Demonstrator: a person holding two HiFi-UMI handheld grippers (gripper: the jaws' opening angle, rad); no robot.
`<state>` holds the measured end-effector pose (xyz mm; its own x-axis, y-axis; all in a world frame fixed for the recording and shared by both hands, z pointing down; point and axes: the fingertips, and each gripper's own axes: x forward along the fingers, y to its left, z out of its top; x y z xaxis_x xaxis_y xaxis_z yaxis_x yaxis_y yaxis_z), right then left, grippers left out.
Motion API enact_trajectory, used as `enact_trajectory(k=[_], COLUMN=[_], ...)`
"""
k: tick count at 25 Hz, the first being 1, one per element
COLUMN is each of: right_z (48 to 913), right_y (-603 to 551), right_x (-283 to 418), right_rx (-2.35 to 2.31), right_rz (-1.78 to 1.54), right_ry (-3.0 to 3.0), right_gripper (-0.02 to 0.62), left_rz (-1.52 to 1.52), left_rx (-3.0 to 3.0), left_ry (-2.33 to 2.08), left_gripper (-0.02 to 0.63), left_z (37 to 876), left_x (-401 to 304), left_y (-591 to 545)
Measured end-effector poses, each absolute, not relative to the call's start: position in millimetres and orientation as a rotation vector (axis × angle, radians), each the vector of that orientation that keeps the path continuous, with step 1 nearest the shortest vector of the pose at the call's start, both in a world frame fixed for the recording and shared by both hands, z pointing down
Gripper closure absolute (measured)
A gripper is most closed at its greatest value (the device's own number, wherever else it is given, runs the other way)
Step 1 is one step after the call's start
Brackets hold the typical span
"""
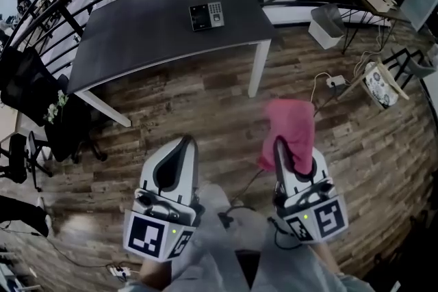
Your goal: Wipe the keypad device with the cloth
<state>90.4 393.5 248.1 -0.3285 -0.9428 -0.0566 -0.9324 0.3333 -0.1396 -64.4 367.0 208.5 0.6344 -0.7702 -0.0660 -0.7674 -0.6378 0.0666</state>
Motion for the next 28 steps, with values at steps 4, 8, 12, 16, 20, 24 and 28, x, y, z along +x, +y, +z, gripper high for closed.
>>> enact_trajectory(k=[4, 8, 12, 16, 20, 24, 28], right_z=[255, 257, 258, 256, 258, 256, 253], right_y=[389, 383, 368, 343, 309, 269, 234], right_x=[97, 103, 104, 105, 105, 104, 104], right_rx=[-1.744, -1.764, -1.794, -1.808, -1.813, -1.808, -1.816], right_rz=[-0.153, -0.144, -0.127, -0.099, -0.106, -0.121, -0.117], right_ry=[2.438, 2.422, 2.422, 2.436, 2.433, 2.431, 2.427], right_gripper=[0.554, 0.554, 0.554, 0.554, 0.554, 0.554, 0.554], left_rz=[-0.15, -0.152, -0.165, -0.19, -0.191, -0.183, -0.184], left_rx=[2.818, 2.823, 2.82, 2.822, 2.836, 2.838, 2.839], left_ry=[-1.314, -1.287, -1.256, -1.233, -1.211, -1.207, -1.188], left_gripper=[0.606, 0.606, 0.606, 0.606, 0.606, 0.606, 0.606], left_z=[210, 216, 221, 222, 221, 218, 216], left_x=[-60, -52, -49, -45, -42, -40, -37], left_y=[361, 348, 328, 302, 271, 232, 195])
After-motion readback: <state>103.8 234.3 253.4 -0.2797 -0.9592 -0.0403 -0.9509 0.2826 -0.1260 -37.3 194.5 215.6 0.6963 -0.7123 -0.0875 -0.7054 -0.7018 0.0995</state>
